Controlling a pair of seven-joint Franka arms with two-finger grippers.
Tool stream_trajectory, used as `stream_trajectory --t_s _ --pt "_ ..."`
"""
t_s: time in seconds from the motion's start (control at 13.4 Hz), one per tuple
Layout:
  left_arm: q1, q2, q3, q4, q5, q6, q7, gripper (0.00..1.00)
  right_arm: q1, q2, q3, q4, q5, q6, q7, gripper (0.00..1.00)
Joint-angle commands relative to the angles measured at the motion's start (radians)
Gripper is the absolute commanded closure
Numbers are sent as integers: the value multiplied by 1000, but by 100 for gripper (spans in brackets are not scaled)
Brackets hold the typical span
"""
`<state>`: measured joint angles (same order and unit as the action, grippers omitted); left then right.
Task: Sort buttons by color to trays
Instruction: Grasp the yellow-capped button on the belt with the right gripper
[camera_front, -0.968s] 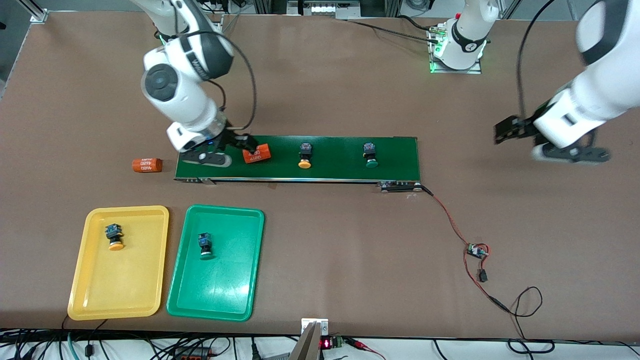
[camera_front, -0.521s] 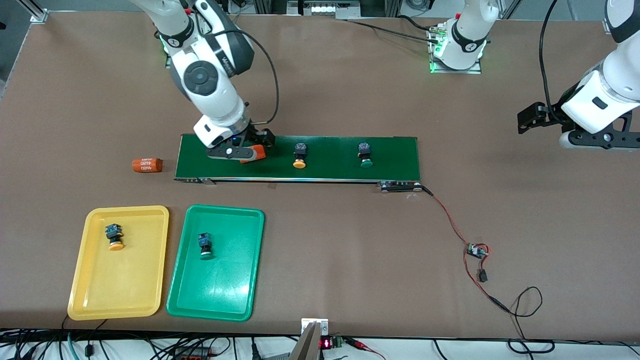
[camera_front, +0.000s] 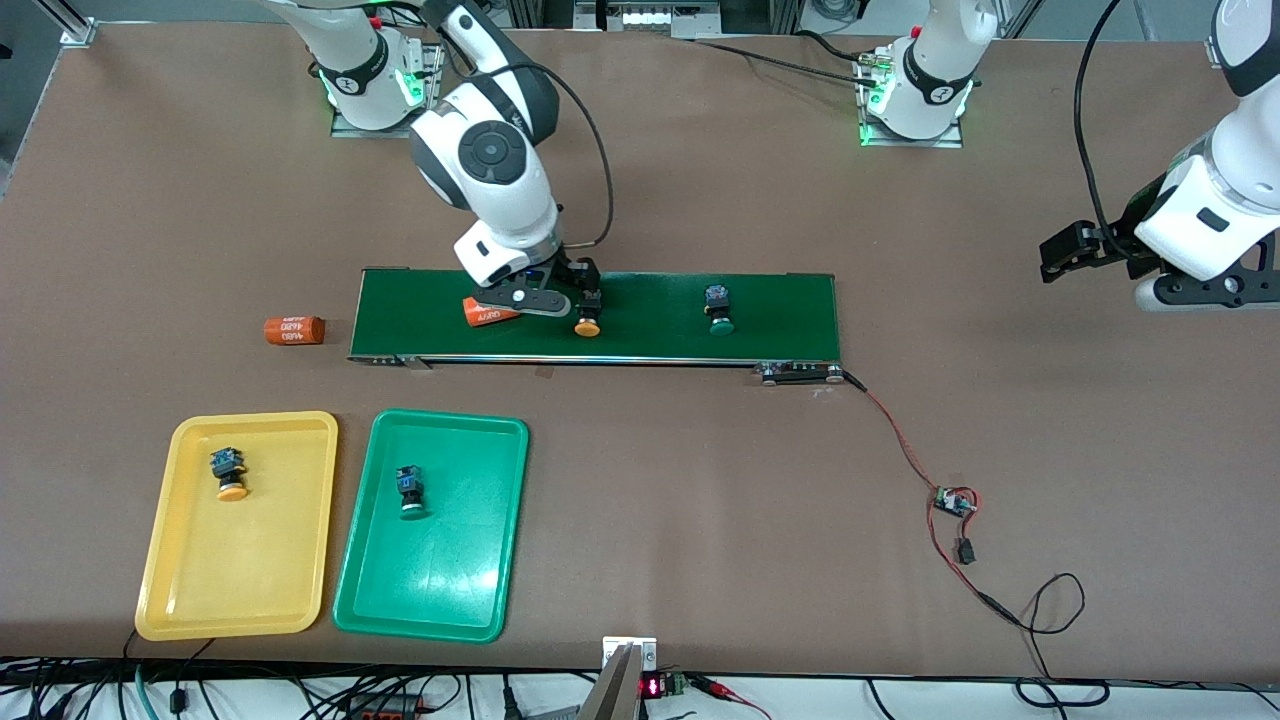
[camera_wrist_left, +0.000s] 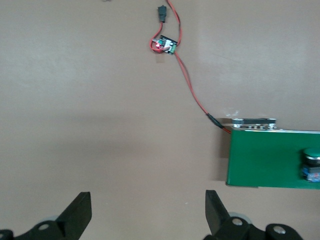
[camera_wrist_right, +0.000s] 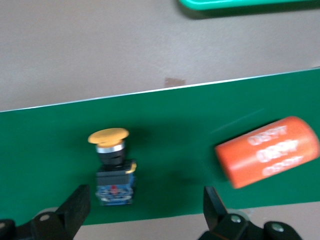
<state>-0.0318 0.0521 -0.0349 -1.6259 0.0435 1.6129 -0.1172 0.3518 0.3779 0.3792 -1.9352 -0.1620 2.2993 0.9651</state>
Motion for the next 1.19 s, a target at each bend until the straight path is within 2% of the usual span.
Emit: stream_trajectory --t_s 0.0,0.37,0.52,0.6,0.67,0.74,0.82,0.89,0.97,1.12 --pt "6 35 -3 69 18 -2 -13 0 18 61 3 59 -59 -6 75 0" --pt "24 41 -19 61 19 -5 -4 0 26 113 1 59 -109 -1 87 0" --pt "24 78 -20 80 30 -1 -4 0 26 136 1 59 -125 6 87 0" --pt "27 81 -20 78 30 27 -4 0 24 141 1 58 -126 12 87 4" --pt "29 81 -20 80 18 57 -7 0 22 144 1 58 -128 14 86 11" --pt "26 81 -20 78 18 59 -7 0 22 147 0 58 -129 14 84 23" --pt "26 80 -20 77 18 50 -6 0 19 147 0 59 -143 14 81 56" --pt "27 78 -20 78 18 48 -4 0 16 147 -3 58 -146 14 81 80" --pt "26 81 -20 77 22 51 -4 0 13 147 -6 59 -146 11 80 94" --pt "26 87 -20 77 27 59 -4 0 9 138 -31 79 -146 3 55 100"
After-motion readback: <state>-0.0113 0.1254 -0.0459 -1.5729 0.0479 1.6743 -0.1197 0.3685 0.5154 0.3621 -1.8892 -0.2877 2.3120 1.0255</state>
